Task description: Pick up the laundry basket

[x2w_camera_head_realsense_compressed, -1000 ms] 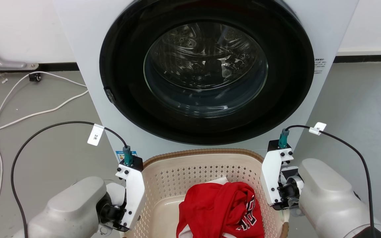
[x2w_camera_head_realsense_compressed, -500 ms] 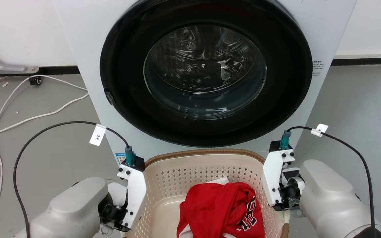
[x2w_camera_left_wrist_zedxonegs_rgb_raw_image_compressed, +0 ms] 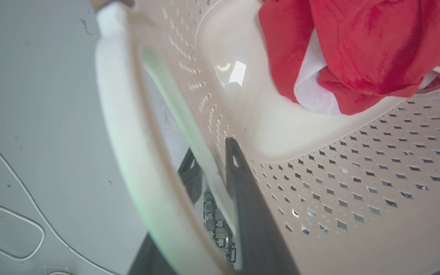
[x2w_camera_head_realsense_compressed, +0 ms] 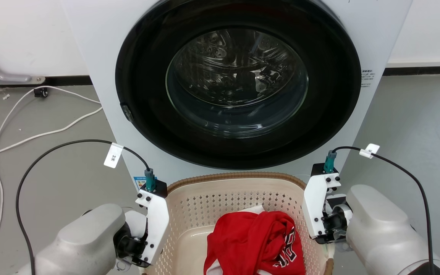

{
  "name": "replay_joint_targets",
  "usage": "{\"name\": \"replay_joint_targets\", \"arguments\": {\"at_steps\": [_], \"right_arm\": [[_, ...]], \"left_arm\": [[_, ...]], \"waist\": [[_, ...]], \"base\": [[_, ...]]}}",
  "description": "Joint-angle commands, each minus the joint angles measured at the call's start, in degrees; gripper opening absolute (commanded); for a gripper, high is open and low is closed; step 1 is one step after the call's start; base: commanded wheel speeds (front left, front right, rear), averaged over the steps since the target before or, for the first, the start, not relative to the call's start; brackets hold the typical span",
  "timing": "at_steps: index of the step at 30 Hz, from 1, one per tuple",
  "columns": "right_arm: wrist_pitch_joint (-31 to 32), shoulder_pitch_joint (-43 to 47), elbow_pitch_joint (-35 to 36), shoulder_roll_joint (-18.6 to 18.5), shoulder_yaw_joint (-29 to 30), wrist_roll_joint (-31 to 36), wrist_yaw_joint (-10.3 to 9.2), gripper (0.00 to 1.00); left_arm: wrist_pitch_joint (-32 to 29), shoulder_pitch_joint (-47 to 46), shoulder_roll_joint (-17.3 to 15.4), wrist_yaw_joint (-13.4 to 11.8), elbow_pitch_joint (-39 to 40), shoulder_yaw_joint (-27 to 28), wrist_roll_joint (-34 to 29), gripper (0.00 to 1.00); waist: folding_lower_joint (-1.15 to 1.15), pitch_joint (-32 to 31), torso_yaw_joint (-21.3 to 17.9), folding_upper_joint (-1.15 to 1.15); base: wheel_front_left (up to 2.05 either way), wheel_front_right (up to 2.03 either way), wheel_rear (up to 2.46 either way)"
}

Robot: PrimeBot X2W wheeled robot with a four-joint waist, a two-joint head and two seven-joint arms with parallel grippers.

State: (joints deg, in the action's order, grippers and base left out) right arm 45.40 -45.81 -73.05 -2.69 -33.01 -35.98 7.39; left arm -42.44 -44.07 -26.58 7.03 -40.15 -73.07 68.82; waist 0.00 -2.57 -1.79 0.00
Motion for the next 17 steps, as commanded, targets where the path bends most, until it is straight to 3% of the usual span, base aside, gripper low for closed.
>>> {"name": "replay_joint_targets", "arguments": {"at_steps": [1,17], "right_arm": [[-0.5,-0.9,0.3,-0.4,-0.2,-0.2,0.18,0.0],[-0.7,-1.1,0.1,-0.4,-0.7,-1.1,0.18,0.0]], "left_arm": [[-0.5,-0.3,-0.1,0.8,0.1,-0.6,-0.7,0.0],[-0.6,-0.5,-0.2,0.8,0.1,-0.6,-0.9,0.0]], "waist": [[0.0,0.0,0.0,0.0],[0.0,-0.1,0.2,0.0]], "base": [[0.0,0.0,0.0],[0.0,0.0,0.0]]}}
